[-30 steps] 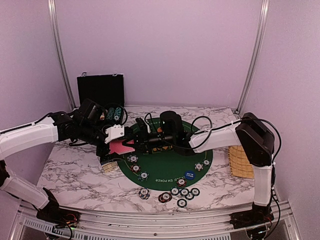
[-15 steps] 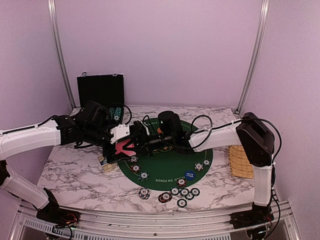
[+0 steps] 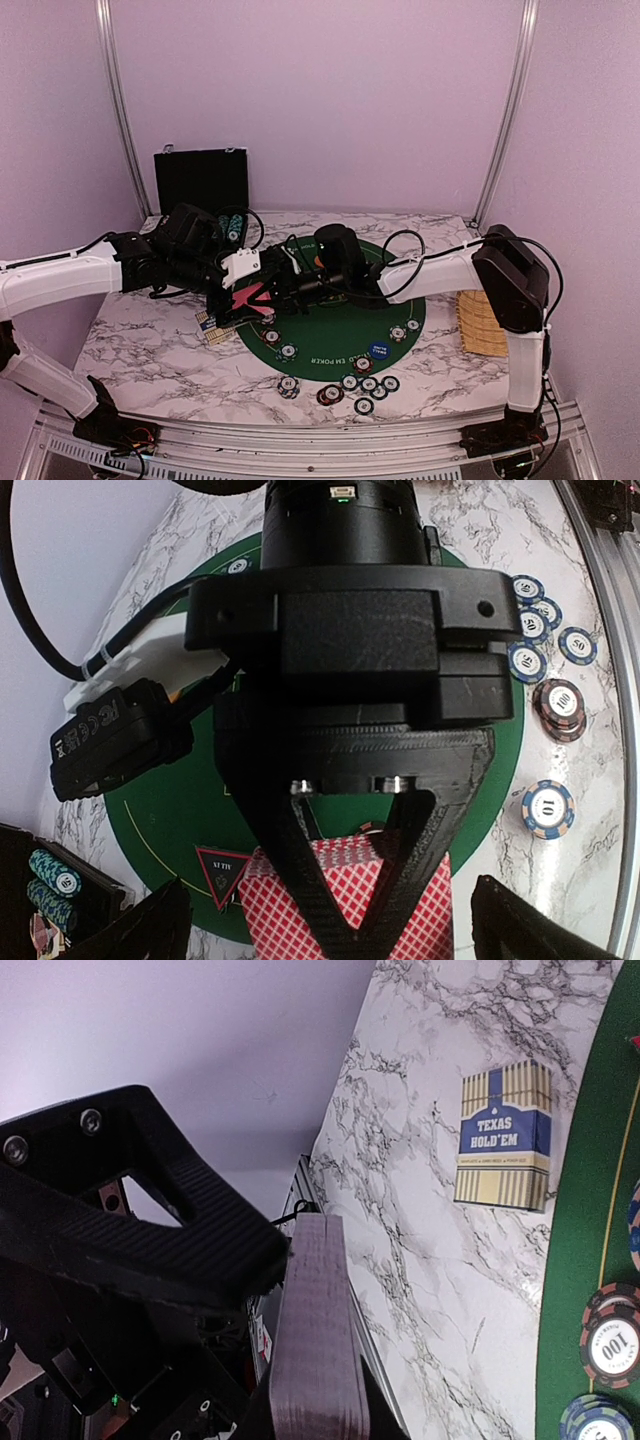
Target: Distribute texas hold em gaming equipment
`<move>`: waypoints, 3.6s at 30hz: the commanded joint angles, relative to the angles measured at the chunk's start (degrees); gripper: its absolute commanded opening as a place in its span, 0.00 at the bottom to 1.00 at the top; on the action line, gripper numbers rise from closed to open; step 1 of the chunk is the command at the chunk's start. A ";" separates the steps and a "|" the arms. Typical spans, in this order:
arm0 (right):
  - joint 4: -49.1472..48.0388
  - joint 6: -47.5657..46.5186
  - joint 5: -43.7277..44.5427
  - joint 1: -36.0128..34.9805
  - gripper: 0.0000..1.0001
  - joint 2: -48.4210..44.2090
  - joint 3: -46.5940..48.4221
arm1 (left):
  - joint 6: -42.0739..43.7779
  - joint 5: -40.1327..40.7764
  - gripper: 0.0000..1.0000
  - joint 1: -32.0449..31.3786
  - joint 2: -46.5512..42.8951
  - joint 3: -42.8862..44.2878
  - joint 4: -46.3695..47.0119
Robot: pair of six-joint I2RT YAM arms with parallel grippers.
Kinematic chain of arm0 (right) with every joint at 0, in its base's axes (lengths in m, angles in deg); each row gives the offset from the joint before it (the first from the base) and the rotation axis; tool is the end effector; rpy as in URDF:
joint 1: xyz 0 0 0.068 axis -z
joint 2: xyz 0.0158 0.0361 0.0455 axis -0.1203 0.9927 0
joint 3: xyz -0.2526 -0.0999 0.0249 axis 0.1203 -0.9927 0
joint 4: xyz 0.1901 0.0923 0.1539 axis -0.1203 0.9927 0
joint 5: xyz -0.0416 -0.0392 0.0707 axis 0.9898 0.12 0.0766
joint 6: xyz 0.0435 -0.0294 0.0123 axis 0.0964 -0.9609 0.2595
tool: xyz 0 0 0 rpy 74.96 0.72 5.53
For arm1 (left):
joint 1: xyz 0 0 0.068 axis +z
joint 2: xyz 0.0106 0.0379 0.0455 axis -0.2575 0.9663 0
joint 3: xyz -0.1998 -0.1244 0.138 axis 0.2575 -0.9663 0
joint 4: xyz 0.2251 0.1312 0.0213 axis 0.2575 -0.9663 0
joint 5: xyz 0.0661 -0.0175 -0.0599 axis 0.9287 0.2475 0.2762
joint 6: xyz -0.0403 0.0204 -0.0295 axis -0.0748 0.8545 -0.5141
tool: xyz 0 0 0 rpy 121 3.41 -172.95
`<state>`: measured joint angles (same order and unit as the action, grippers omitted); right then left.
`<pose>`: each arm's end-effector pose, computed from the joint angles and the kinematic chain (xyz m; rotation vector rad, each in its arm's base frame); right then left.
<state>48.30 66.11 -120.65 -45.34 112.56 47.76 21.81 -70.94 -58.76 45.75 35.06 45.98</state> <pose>0.2626 0.3808 0.1996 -0.5229 2.3501 1.9147 0.2089 -0.2119 0.2775 1.5432 1.6302 -0.3282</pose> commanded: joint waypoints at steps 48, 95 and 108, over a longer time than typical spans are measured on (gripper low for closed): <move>-6.43 3.70 1.87 0.04 0.00 -0.81 0.20 | 1.98 2.20 0.90 1.91 4.64 2.29 -9.55; 2.41 -0.81 6.25 -0.59 0.52 2.43 3.16 | 1.11 4.57 0.13 1.93 5.86 5.08 -11.74; 4.69 -2.80 7.47 0.12 0.51 0.52 0.57 | 1.08 5.72 0.00 1.92 5.76 5.81 -13.55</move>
<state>50.18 65.01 -114.92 -45.49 115.09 48.73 23.27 -65.15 -57.07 51.82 38.42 33.30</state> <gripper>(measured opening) 0.515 0.662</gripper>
